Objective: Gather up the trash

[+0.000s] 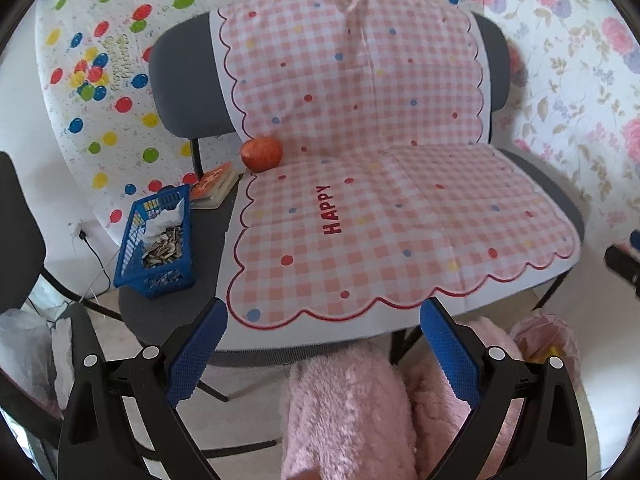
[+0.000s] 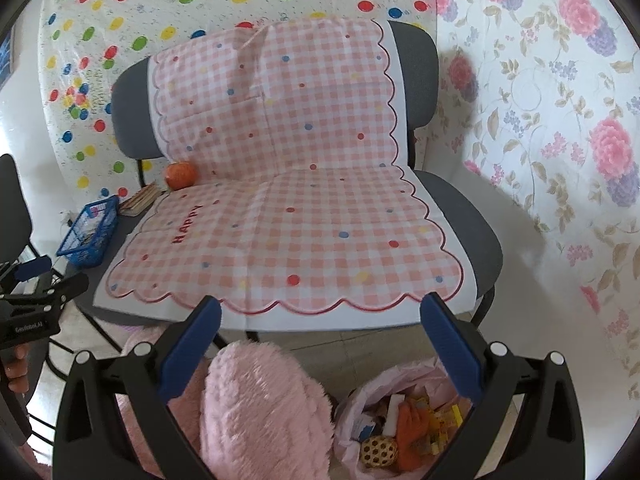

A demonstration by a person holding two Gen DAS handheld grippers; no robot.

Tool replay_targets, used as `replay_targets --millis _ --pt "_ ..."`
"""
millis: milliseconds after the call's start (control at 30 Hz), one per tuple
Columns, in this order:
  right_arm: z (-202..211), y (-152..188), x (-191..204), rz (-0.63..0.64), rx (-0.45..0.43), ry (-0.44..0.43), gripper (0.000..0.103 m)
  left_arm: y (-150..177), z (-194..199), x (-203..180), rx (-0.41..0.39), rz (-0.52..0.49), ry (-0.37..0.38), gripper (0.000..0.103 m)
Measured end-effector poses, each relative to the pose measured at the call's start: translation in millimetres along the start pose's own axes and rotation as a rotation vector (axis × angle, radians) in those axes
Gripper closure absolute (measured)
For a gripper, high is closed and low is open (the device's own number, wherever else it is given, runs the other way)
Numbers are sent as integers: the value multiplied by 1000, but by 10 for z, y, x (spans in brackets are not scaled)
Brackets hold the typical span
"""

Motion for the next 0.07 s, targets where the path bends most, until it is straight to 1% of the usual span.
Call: replay_targets --millis 67 --pt "-183 -87 -98 -10 4 19 5 -75 -144 33 5 11 14 7"
Point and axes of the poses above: each gripper's, at about its wrist camera, not at the fingertips, and z roughly against the way its jaws point, x to its left, y to its underside, the point moved 6 cm from there along -z, roughly the way its jaws point, and after that the axes turned 8 degrees about y, right-handed, at the moved point
